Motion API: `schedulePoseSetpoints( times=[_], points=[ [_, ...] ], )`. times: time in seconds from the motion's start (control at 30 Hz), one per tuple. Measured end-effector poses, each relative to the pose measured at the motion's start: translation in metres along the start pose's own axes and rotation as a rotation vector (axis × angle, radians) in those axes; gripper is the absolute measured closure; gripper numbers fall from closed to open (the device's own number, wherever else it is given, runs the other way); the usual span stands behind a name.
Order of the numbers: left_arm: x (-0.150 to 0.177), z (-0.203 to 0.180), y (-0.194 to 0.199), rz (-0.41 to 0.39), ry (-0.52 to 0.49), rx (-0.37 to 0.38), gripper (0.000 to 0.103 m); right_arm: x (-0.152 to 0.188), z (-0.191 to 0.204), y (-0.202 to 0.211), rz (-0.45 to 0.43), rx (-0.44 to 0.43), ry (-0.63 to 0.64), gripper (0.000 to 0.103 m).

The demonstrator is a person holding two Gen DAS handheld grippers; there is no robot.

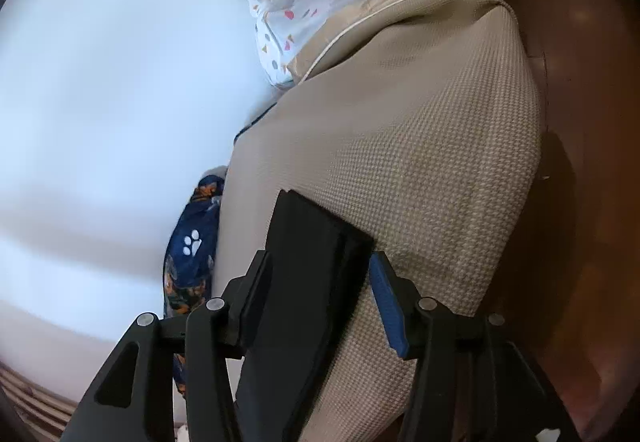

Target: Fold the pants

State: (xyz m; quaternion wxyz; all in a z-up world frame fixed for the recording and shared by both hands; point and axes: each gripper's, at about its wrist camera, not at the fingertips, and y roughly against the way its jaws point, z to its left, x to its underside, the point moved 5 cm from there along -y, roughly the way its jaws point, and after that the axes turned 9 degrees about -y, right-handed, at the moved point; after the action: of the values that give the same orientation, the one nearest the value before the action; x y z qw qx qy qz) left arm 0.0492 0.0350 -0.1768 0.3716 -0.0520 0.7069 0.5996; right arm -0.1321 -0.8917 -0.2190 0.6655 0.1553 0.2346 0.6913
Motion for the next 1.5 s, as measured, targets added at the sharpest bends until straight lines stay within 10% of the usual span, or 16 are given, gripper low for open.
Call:
schedulePoseSetpoints(
  times=[0.23, 0.53, 0.63, 0.87, 1.0, 1.3, 1.5],
  points=[
    [-0.011, 0.009, 0.028, -0.119, 0.063, 0.018, 0.038, 0.007, 0.013, -0.01, -0.002, 0.008, 0.051, 0.053],
    [-0.013, 0.018, 0.027, -0.094, 0.066, -0.134, 0.024, 0.105, 0.069, -0.035, 0.025, -0.092, 0.114, 0.05],
    [-0.015, 0.019, 0.027, -0.098, 0.056, -0.176, 0.022, 0.105, 0.068, -0.047, 0.033, 0.058, 0.171, 0.048],
    [-0.022, 0.012, 0.025, -0.068, -0.022, -0.276, 0.012, 0.107, 0.061, -0.061, 0.063, 0.013, 0.095, 0.047],
    [-0.024, 0.007, 0.027, -0.077, -0.053, -0.3, 0.011, 0.117, 0.065, -0.079, 0.125, 0.076, 0.157, 0.089],
    [-0.025, 0.011, 0.024, -0.061, -0.04, -0.32, 0.011, 0.114, 0.055, -0.08, 0.085, 0.038, 0.091, 0.088],
    [-0.022, 0.014, 0.021, -0.048, -0.032, -0.332, 0.011, 0.112, 0.062, -0.082, 0.071, -0.028, 0.038, 0.066]
  ],
)
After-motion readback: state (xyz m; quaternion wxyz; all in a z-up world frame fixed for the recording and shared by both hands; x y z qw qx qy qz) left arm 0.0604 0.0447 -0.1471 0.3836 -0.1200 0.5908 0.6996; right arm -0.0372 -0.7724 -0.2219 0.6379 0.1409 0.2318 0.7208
